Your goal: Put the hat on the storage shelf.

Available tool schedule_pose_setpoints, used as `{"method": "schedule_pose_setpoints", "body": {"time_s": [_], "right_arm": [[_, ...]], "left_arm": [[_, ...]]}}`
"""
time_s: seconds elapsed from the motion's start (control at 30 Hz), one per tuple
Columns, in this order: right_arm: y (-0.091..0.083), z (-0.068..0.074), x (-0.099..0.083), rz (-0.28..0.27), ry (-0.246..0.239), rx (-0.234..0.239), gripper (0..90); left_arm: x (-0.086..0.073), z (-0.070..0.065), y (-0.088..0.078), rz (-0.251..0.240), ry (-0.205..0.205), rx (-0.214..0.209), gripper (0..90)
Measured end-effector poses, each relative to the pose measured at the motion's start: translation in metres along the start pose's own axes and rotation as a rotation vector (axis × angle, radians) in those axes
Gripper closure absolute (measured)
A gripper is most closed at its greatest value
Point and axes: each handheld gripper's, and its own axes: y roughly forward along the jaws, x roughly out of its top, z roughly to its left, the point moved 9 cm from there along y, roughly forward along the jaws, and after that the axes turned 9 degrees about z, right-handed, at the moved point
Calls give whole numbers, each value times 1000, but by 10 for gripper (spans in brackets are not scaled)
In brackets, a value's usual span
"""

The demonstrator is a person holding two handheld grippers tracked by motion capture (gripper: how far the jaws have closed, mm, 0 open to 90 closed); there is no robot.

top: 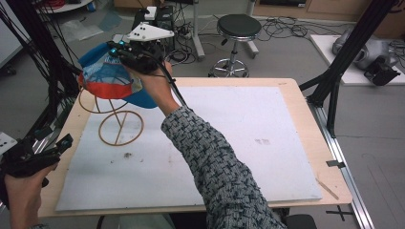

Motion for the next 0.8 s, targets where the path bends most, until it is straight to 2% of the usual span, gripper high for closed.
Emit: {"method": "schedule_pose_setpoints", "body": {"time_s": [0.23, 0.43, 0.8], "right_arm": [[19, 11, -9, 33, 2, 27, 885], [33, 22, -12, 58, -22, 48, 885], [52, 36, -20, 101, -42, 70, 885]], "left_arm": [[-1, 0, 1, 2, 1, -3, 179], [-1, 1, 0, 2, -3, 0, 179], [-1, 3, -2, -1, -6, 0, 179]]}}
